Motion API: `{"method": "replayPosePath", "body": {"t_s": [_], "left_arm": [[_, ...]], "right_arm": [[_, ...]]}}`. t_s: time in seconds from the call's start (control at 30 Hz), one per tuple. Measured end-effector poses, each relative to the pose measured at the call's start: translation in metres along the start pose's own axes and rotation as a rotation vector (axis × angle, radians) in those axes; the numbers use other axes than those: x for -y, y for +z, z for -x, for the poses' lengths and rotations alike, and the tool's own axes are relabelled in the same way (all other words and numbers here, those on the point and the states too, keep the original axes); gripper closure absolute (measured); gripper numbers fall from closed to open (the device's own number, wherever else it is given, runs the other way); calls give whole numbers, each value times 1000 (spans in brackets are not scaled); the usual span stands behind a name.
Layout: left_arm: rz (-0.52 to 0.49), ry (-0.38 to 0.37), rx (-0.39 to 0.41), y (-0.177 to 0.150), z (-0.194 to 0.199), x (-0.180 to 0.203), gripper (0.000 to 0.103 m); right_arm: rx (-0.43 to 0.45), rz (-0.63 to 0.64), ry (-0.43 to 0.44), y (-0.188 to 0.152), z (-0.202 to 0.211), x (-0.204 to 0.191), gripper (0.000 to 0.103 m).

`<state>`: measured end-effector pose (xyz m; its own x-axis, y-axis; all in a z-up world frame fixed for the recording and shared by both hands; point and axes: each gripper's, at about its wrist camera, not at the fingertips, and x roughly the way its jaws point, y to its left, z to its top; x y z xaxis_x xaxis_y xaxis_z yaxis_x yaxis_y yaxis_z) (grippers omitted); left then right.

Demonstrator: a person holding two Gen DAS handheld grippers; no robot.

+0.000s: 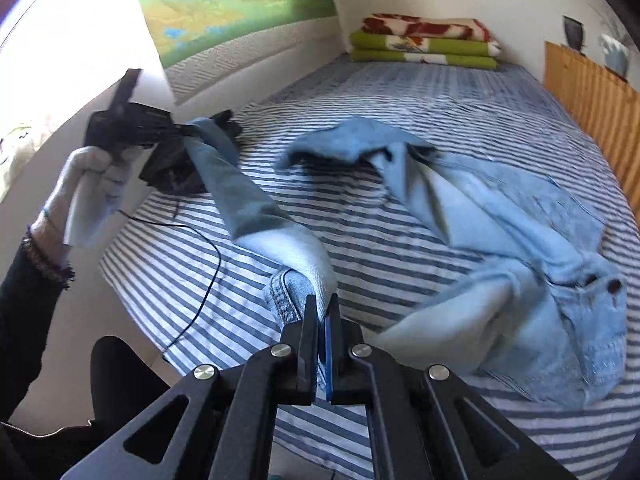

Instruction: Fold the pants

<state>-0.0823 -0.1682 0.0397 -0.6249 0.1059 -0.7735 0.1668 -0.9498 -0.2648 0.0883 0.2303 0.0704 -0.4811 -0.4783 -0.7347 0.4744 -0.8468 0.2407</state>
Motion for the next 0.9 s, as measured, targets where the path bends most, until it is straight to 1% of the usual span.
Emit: {"method": "replayPosePath", "body": {"t_s": [0.03,0.07,0.1,0.13,0.17,0.2,0.23,0.3,0.33,0.37,0.4,0.43,0.5,0.53,0.6,0.7,0.77,0.8,0.83,0.87,0.9], "left_arm": [[13,48,12,6,12,-18,96],[6,96,8,8,23,-32,90],[-14,138,-32,8,29,-47,65],[-22,163,-63,7,31,-60,40],[-10,220,-40,3,40,-77,38],[-3,264,-28,-3,47,-89,40],[2,287,-28,-9,51,-103,40],[49,262,-58,-20,50,-129,40],[67,254,-81,-28,45,-142,40],[64,273,-100,-34,40,-154,40],[47,301,-115,-43,32,-159,40],[38,314,-135,-52,22,-167,40],[55,294,-176,-63,3,-183,40],[62,281,-192,-70,-4,-195,40],[77,286,-231,-80,-23,-210,40],[96,292,-275,-94,-56,-223,40],[112,276,-310,-98,-80,-225,39],[112,274,-329,-102,-90,-228,38],[97,280,-343,-107,-96,-225,38],[74,294,-348,-111,-105,-227,38],[51,310,-353,-116,-108,-224,41]], "right_arm": [[-4,3,3,2,-9,-9,100],[-27,10,15,4,-21,-16,98],[-63,22,27,3,-31,-22,92],[-124,46,63,3,-44,-30,86],[-184,61,108,0,-56,-36,84],[-210,52,135,-4,-62,-39,84],[-223,40,138,-8,-66,-40,84],[-241,31,149,-14,-70,-37,84],[-240,21,140,-17,-69,-33,84],[-239,14,122,-19,-69,-29,83],[-235,8,88,-21,-68,-23,83],[-227,3,54,-25,-66,-16,83],[-208,-35,-15,-32,-59,3,83],[-201,-76,-34,-36,-55,17,83],[-185,-162,-84,-43,-44,48,83],[-169,-276,-198,-54,-25,96,82],[-155,-350,-282,-62,-11,129,80],[-147,-397,-330,-69,-2,146,76],[-140,-431,-361,-74,4,159,71],[-134,-462,-392,-80,11,171,69],[-127,-488,-427,-86,18,185,67]]}}
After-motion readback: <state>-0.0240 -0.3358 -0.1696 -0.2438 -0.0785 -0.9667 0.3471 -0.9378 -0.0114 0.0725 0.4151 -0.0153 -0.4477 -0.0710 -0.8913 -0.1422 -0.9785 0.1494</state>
